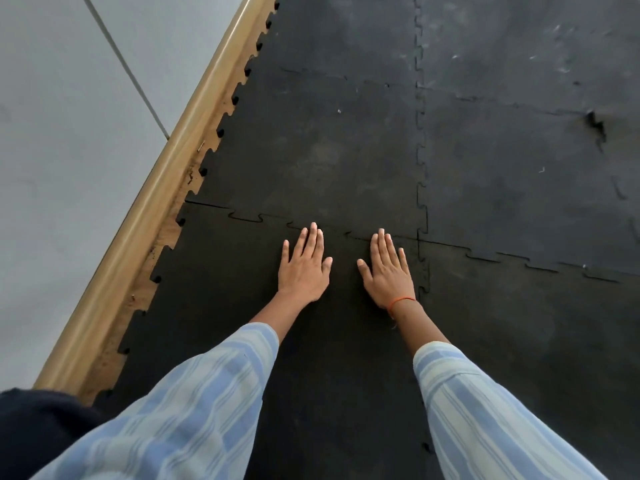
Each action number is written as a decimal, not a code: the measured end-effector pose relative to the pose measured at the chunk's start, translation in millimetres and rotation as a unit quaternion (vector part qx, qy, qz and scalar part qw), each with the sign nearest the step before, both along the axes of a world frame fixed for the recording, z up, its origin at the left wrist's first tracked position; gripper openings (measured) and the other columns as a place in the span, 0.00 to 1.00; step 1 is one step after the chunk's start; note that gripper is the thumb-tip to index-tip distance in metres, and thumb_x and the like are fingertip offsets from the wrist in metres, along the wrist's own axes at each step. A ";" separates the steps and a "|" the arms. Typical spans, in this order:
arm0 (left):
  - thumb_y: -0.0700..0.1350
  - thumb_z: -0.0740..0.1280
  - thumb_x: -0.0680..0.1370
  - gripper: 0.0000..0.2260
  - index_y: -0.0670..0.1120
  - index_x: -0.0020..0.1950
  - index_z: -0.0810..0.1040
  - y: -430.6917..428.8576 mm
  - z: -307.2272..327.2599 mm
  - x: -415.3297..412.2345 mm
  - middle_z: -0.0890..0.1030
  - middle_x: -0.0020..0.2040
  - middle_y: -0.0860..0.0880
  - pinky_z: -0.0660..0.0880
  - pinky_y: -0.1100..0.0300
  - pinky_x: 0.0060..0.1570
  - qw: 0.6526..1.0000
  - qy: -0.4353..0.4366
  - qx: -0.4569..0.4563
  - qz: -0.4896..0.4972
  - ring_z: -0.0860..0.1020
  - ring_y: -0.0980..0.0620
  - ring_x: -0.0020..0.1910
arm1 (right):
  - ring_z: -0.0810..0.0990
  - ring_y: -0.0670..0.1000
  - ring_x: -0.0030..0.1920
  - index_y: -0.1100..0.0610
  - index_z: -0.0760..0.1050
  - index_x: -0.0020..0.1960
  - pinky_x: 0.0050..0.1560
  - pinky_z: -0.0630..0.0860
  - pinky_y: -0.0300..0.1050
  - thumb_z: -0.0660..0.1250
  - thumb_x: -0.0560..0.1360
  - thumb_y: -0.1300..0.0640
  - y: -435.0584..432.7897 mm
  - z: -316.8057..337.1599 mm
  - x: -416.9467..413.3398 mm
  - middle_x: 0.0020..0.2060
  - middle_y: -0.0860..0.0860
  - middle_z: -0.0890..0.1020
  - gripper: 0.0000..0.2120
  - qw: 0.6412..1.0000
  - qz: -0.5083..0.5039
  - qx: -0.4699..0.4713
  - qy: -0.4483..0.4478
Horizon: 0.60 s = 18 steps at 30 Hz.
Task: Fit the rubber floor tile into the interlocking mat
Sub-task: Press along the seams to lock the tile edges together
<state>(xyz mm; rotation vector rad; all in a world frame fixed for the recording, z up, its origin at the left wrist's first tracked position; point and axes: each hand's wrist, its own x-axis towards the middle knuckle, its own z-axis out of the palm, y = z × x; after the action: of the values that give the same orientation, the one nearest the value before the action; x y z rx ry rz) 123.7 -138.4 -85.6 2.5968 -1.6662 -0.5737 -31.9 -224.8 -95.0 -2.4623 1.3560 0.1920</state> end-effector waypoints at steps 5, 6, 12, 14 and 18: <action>0.55 0.44 0.83 0.26 0.49 0.77 0.38 0.8 -2.4 -33.6 0.36 0.77 0.52 0.37 0.45 0.72 0.996 0.017 -0.019 -0.086 0.37 0.52 0.76 | 0.41 0.51 0.77 0.60 0.42 0.77 0.77 0.42 0.51 0.41 0.79 0.41 11.7 -8.7 -35.7 0.77 0.54 0.45 0.33 0.985 -0.159 -0.072 -0.013; 0.55 0.43 0.83 0.26 0.50 0.77 0.37 0.3 -4.1 -37.9 0.35 0.77 0.53 0.36 0.45 0.72 0.996 0.019 -0.015 -0.083 0.36 0.52 0.76 | 0.40 0.51 0.77 0.60 0.41 0.77 0.76 0.41 0.51 0.43 0.80 0.42 11.3 -9.2 -36.6 0.77 0.54 0.44 0.32 0.985 -0.157 -0.068 -0.005; 0.57 0.45 0.82 0.28 0.49 0.77 0.38 -4.6 -2.1 -40.4 0.35 0.77 0.51 0.38 0.45 0.73 0.997 0.019 -0.002 -0.080 0.36 0.51 0.76 | 0.35 0.49 0.76 0.57 0.35 0.76 0.74 0.35 0.53 0.41 0.80 0.40 1.5 0.1 -42.5 0.76 0.51 0.37 0.33 0.992 -0.123 -0.002 0.032; 0.57 0.46 0.82 0.28 0.48 0.78 0.42 2.8 -3.2 -47.6 0.39 0.78 0.50 0.40 0.47 0.74 0.996 0.012 -0.033 -0.084 0.40 0.51 0.76 | 0.36 0.48 0.75 0.56 0.36 0.76 0.75 0.36 0.53 0.38 0.79 0.39 17.8 -1.5 -54.3 0.77 0.51 0.38 0.33 0.990 -0.140 -0.022 0.020; 0.57 0.46 0.80 0.28 0.45 0.77 0.53 37.7 -16.3 -76.2 0.52 0.78 0.46 0.48 0.49 0.73 0.987 -0.022 -0.106 -0.118 0.51 0.49 0.77 | 0.38 0.48 0.76 0.57 0.39 0.76 0.76 0.39 0.54 0.33 0.76 0.37 71.7 -6.9 -69.1 0.77 0.52 0.43 0.35 0.970 -0.231 -0.074 -0.025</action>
<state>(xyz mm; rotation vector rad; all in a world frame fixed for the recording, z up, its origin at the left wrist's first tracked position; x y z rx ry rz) 47.5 -100.7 -101.8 2.3000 -1.9466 -0.3214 -101.0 -153.1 -101.9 -2.1639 1.9297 -0.0828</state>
